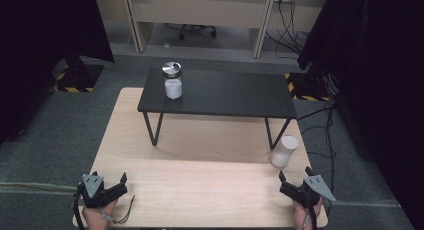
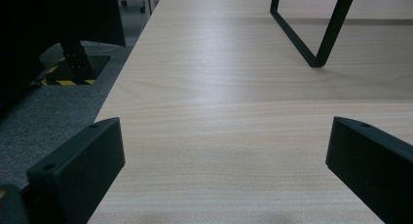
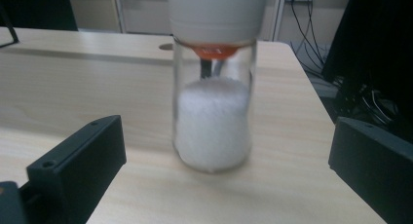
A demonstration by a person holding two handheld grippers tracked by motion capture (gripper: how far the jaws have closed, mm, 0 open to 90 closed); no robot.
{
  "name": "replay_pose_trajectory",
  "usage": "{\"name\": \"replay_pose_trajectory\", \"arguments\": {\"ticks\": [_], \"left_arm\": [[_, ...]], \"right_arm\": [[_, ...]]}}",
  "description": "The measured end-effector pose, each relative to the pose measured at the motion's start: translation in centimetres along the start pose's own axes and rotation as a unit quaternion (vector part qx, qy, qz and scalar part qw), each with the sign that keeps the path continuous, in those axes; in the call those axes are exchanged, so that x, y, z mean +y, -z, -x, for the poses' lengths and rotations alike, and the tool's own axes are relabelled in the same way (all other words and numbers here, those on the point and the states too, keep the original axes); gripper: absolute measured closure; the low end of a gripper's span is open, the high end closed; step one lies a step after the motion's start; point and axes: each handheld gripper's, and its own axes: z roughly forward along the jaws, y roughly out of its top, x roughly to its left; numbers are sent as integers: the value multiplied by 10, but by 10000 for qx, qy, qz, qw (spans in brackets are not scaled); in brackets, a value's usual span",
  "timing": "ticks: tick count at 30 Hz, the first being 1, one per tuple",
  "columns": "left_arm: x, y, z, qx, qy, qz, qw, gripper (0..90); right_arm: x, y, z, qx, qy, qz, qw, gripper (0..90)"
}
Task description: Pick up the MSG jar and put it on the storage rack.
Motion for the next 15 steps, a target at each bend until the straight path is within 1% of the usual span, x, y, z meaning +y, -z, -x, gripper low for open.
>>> {"name": "replay_pose_trajectory", "arguments": {"ticks": [4,10,13,15], "left_arm": [[0,0,1,13,-10,-9,10000,0],[0,0,1,36,-25,-9,10000,0],[0,0,2,60,-23,1,10000,0],[0,0,2,70,-26,3,10000,0]], "right_arm": [[1,-5,-2,63,-13,193,9998,3],[6,-13,-5,150,10,327,9994,3],[9,-16,-10,69,35,385,9992,2],[11,-19,-14,17,93,392,9992,2]]}}
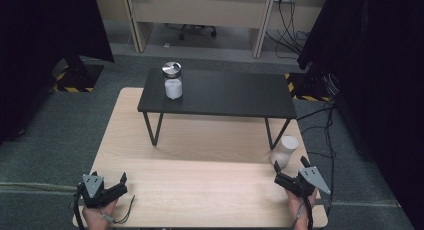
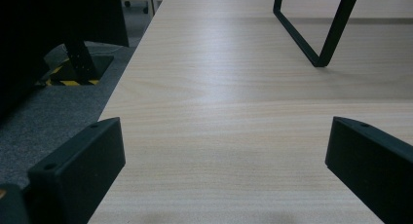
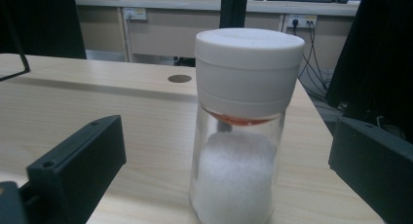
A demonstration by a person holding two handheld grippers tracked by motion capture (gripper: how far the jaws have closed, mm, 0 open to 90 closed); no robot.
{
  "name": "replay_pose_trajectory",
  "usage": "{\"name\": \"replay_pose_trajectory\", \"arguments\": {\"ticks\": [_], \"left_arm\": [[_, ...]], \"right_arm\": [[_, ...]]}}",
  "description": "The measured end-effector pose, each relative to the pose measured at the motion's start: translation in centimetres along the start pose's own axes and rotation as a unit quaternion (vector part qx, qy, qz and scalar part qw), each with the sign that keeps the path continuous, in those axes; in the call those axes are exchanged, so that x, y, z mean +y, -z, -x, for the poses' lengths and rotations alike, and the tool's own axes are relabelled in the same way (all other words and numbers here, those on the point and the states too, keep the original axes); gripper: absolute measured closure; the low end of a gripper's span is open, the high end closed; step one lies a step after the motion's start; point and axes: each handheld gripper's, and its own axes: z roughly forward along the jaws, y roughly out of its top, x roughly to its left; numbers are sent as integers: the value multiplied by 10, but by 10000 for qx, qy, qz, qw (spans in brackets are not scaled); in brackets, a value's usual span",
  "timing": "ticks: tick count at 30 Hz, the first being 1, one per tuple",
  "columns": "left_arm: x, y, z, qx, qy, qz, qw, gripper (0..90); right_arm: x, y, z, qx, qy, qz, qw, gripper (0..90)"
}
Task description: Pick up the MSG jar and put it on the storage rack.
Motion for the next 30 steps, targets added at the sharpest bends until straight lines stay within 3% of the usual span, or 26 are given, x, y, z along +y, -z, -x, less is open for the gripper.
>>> {"name": "replay_pose_trajectory", "arguments": {"ticks": [13,22,30], "left_arm": [[-2,1,-1,-47,8,70,10000,0],[-1,0,0,-20,-36,37,10000,0],[-1,0,2,23,-51,18,10000,0]], "right_arm": [[17,-16,-2,26,149,-135,9998,3],[23,-26,5,19,-140,-63,9999,3],[28,-36,8,-77,-192,-61,9998,17]]}}
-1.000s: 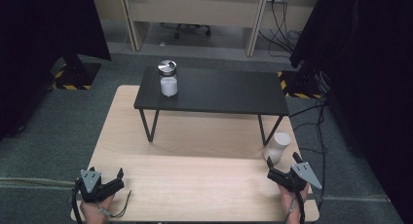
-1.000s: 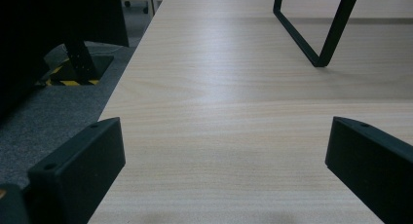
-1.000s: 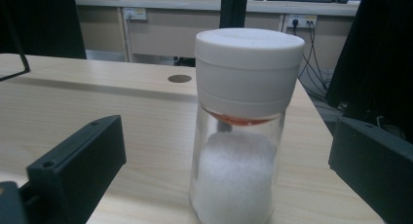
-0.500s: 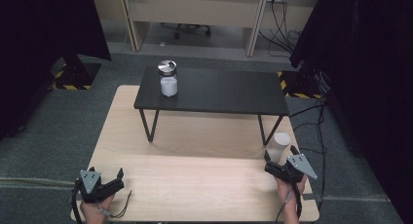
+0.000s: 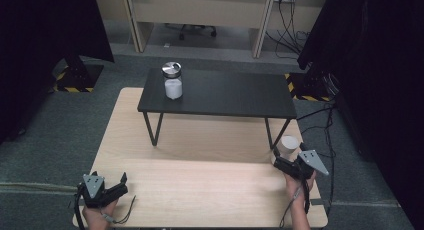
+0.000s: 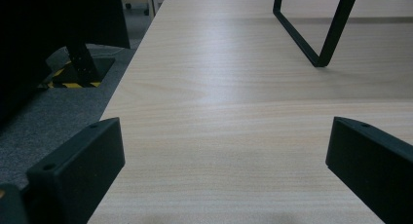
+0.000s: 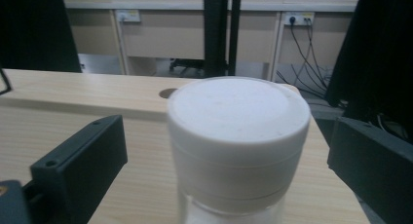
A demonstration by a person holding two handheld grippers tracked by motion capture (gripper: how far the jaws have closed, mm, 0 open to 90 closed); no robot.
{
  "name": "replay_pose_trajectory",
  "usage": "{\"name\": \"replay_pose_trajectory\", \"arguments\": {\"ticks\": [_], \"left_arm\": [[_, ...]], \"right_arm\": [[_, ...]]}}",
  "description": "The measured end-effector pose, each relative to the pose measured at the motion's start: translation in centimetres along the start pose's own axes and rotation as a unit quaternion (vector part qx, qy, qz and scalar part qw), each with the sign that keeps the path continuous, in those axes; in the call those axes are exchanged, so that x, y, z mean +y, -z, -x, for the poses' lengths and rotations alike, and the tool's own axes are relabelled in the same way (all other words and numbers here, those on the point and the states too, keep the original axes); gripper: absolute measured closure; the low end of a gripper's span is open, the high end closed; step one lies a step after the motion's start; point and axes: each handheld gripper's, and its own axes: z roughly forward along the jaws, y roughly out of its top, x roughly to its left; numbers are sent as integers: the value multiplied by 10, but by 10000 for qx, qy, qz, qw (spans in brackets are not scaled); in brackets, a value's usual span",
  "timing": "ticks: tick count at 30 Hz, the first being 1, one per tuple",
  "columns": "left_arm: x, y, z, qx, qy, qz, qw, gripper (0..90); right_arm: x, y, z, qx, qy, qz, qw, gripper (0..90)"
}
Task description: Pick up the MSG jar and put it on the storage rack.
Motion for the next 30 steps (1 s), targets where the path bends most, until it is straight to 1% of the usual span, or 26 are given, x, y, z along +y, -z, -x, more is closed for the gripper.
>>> {"name": "replay_pose_trajectory", "arguments": {"ticks": [2,4,12,14,18,22,25,26,30], "left_arm": [[0,0,0,3,-5,-13,10000,0],[1,-1,0,1,-28,-35,10000,0],[1,-1,1,6,-39,-39,10000,0],[2,-1,1,2,-46,-42,10000,0],[1,-1,1,6,-45,-40,10000,0],[1,-1,1,4,-43,-34,10000,0],[1,-1,1,-4,-38,-29,10000,0],[1,-1,0,-5,-34,-24,10000,0],[0,-1,1,15,-20,-11,10000,0]], "right_arm": [[-1,-2,3,44,-158,15,9999,33],[-2,-4,4,66,-219,44,9997,59],[-3,-6,3,38,-161,5,9999,132],[-2,-7,1,-33,-158,-57,9999,168],[-2,-8,0,-36,-146,-110,9998,211],[-4,-8,0,-24,-144,-66,9999,236],[-4,-8,0,29,-43,-40,10000,281],[-3,-8,-1,1,-7,-55,10000,283],[-5,-8,-1,-54,-6,-39,10000,333]]}}
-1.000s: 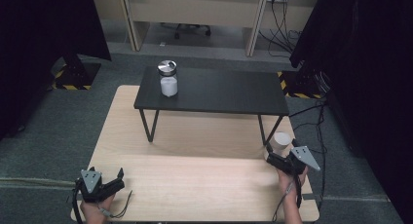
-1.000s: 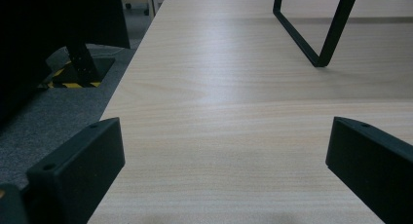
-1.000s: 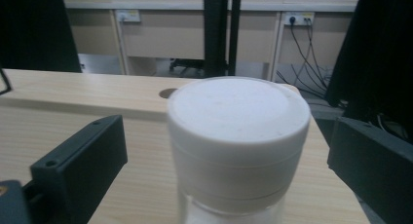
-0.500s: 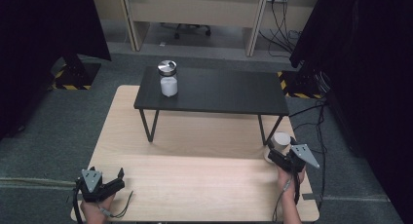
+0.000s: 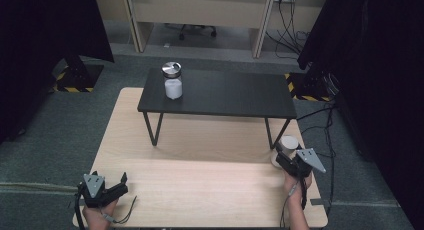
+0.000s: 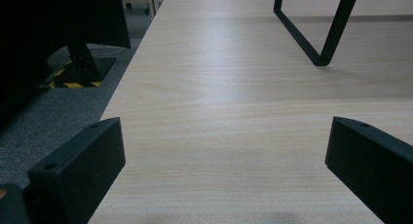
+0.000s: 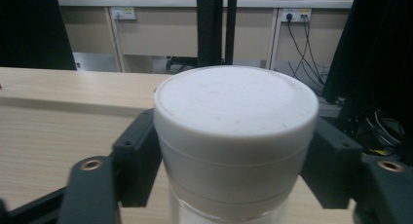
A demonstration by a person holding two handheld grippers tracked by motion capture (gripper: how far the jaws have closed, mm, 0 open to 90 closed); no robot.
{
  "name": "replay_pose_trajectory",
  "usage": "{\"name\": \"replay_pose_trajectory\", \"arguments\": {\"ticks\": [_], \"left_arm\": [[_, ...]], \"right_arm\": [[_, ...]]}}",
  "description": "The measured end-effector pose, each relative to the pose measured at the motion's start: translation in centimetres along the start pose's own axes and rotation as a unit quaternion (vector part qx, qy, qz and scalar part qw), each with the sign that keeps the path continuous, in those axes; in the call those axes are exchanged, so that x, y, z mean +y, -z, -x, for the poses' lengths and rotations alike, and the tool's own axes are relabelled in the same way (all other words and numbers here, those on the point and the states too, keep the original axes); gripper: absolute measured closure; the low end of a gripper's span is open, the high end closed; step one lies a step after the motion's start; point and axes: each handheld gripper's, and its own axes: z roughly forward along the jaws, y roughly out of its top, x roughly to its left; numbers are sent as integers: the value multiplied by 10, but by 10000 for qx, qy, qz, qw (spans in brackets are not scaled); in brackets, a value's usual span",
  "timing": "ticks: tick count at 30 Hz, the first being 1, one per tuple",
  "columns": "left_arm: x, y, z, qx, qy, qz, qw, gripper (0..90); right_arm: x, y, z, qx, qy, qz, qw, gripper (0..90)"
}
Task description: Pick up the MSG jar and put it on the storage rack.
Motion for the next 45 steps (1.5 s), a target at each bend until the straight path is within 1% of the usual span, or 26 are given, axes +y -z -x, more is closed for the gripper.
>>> {"name": "replay_pose_trajectory", "arguments": {"ticks": [5,8,11,18,21,24,26,32,35,37,39,42,45], "left_arm": [[0,0,0,1,-10,-7,10000,1],[0,0,0,0,-20,-9,10000,1],[0,0,1,20,-21,7,10000,2],[0,0,1,30,-17,-3,10000,3],[0,0,1,33,-12,-13,10000,3],[0,0,2,44,-46,2,10000,6],[0,0,2,43,-62,0,10000,6],[0,0,1,34,-27,4,10000,6],[0,0,1,24,-15,8,10000,6],[0,0,0,4,-12,10,10000,6],[-1,0,0,-15,-17,11,10000,6],[0,0,-1,-28,-6,-9,10000,6],[0,0,-1,-32,5,-14,10000,6]], "right_arm": [[-1,0,-1,-21,20,15,10000,336],[-2,0,-7,-137,49,33,9999,338],[-5,0,-9,-180,29,92,9998,338],[-2,0,-6,-122,-7,56,9999,339],[0,1,-2,-35,-9,19,10000,339],[3,2,2,-7,-95,-30,10000,340],[5,3,2,2,-91,-31,10000,340],[20,10,3,102,23,-14,9999,340],[30,14,2,145,81,-5,9999,340],[39,16,2,214,120,-42,9997,340],[46,17,3,279,131,-61,9995,340],[54,20,2,327,88,-35,9994,339],[61,22,1,359,110,20,9993,339]]}}
